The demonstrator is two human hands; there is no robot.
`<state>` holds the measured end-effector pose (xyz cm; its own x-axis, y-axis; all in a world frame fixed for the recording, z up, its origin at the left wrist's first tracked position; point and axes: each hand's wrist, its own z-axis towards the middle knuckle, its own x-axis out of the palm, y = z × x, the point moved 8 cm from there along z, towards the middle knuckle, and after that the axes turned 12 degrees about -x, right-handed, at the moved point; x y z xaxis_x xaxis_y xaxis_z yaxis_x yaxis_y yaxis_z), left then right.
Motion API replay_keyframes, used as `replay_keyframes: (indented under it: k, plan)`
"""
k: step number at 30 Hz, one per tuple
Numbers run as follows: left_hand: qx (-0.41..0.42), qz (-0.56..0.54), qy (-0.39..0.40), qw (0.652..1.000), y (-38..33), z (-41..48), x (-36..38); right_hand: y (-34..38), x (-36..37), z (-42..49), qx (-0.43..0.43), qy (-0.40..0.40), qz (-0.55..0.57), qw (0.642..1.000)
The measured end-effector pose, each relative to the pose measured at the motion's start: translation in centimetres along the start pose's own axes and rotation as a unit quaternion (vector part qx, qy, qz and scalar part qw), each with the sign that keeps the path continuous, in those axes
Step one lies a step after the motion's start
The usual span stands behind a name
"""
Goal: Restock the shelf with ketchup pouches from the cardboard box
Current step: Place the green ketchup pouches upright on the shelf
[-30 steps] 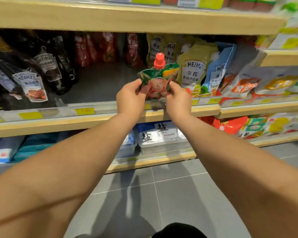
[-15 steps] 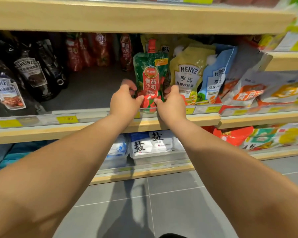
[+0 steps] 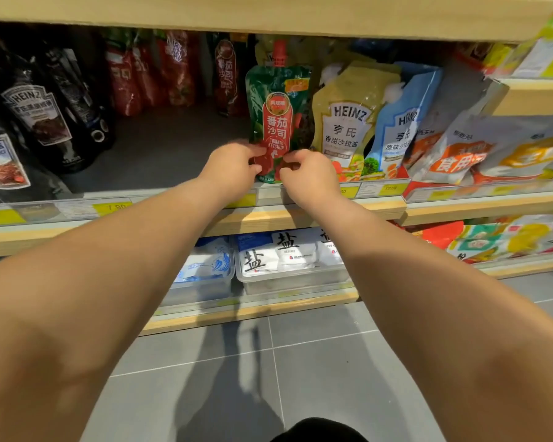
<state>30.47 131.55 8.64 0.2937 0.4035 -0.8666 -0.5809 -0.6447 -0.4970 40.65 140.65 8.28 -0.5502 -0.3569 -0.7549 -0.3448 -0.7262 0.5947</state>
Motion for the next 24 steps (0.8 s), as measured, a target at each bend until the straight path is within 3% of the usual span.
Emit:
replay_keyframes:
  k: [7,14,24]
  plan:
    - [0.015,0.032,0.005,0.999,0.3,-0.2,0.6,0.4,0.7,-0.4,0.001,0.014,-0.039,0.999]
    - [0.068,-0.054,-0.065,0.994,3.3,-7.4,-3.5,6.2,0.0,-6.0,-0.096,-0.077,-0.06,0.991]
    - [-0.051,-0.085,-0.041,0.994,21.8,-20.5,-8.0,18.1,12.8,-16.9,-0.068,0.084,0.012,0.994]
